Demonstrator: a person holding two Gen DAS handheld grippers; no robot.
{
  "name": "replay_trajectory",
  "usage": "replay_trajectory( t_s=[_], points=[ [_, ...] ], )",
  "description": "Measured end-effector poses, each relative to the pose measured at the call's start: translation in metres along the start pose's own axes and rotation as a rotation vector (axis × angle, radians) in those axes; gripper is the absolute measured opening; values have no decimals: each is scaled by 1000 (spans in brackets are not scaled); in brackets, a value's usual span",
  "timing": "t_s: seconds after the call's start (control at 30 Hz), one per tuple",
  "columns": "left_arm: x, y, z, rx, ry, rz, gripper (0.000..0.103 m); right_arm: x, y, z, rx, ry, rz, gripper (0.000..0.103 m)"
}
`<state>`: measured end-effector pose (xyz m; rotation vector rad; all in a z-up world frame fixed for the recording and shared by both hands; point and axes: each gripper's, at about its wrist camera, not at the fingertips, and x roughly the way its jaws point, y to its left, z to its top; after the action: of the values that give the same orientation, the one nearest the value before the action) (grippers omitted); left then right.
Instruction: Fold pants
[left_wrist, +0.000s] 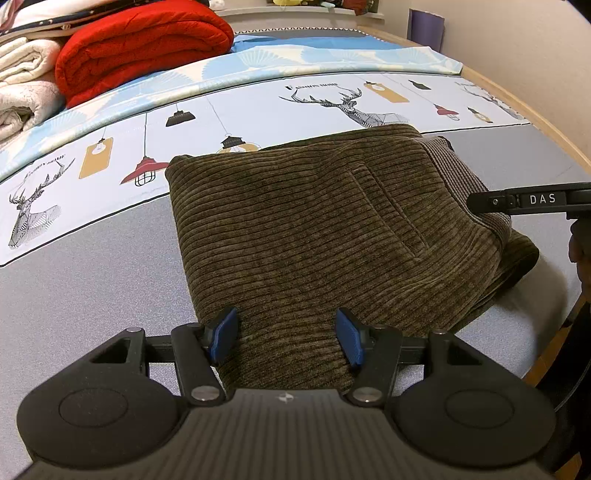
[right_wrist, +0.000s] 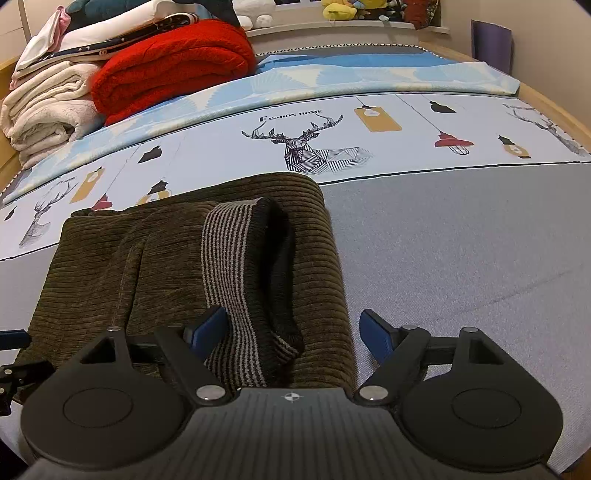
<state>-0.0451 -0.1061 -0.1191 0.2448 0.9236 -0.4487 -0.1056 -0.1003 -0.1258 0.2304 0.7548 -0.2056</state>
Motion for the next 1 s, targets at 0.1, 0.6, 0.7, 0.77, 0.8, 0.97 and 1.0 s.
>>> replay_trajectory(
  t_s=[0.1, 0.6, 0.7, 0.77, 0.8, 0.97, 1.0],
  points=[
    [0, 0, 0, -1, 0, -1, 64, 0, 0, 0, 0, 0, 0, 81],
    [-24, 40, 53, -83, 46, -3, 77, -34, -9, 68, 16, -116, 74, 82],
    [-16, 53, 72, -103, 56, -19, 77, -9, -15, 79, 34, 9, 154, 83],
    [-5, 61, 81, -115, 66, -11, 77, 16, -20, 77, 52, 127, 216, 83],
    [2, 65, 85, -121, 75, -5, 77, 26, -21, 75, 52, 171, 220, 83],
    [31, 74, 91, -143, 107, -4, 77, 50, -26, 63, 56, 253, 205, 92],
    [36, 75, 91, -149, 116, -5, 77, 52, -28, 64, 60, 260, 217, 93]
  ],
)
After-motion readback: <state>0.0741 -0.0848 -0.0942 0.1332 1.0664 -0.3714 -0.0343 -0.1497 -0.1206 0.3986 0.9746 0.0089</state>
